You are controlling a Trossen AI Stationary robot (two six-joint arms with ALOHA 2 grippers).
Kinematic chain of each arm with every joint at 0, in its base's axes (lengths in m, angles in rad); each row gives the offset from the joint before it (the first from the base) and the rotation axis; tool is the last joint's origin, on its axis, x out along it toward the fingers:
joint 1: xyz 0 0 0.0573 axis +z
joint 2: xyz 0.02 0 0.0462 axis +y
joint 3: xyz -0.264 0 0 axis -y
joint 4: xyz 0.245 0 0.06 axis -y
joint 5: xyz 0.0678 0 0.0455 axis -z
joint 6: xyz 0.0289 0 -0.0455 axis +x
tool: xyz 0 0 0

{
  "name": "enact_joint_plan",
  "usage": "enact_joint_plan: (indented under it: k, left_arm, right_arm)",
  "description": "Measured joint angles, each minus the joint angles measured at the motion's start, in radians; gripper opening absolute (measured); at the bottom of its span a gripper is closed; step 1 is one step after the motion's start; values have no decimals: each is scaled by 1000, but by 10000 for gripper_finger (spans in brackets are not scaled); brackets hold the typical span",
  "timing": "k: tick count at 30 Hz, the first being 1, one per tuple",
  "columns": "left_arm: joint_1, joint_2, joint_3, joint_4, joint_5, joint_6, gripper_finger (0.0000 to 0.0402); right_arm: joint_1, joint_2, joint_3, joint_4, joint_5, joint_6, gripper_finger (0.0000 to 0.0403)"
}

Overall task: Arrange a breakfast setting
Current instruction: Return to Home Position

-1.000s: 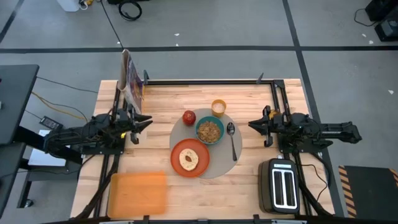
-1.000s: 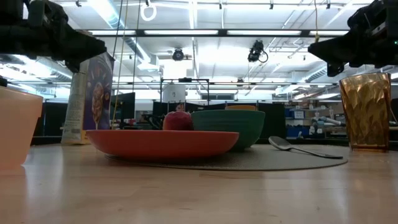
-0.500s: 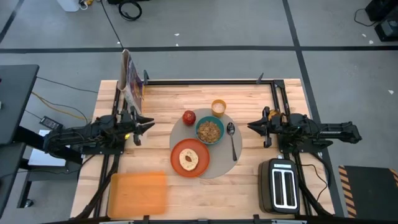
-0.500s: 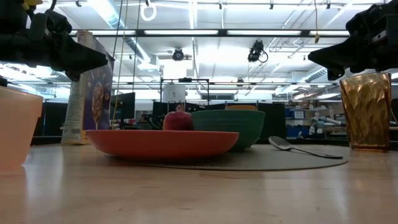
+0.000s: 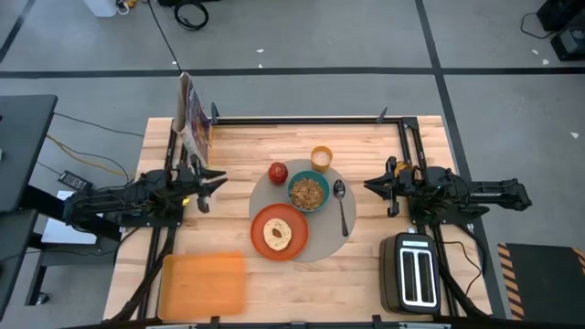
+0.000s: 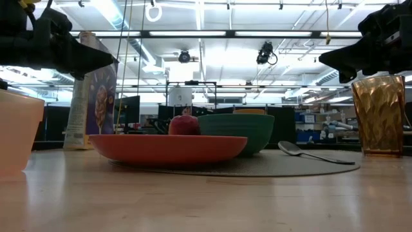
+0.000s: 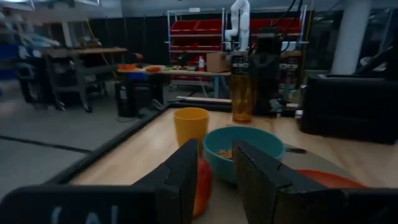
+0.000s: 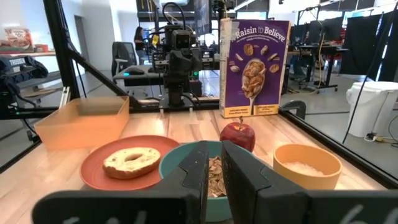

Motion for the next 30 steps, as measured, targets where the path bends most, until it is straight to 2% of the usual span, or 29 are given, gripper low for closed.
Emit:
enact_joint_plan:
  k: [4,9,30]
  left_arm:
    - [-1,0,0,2,1,45,107]
    - [-1,2,0,-9,96,26,107]
    - [-1,2,0,-5,99,17,107]
  right_arm:
    - [0,0,0,0,0,-1,52]
    - [0,0,0,0,0,-1,52]
    - [0,0,0,0,0,4,52]
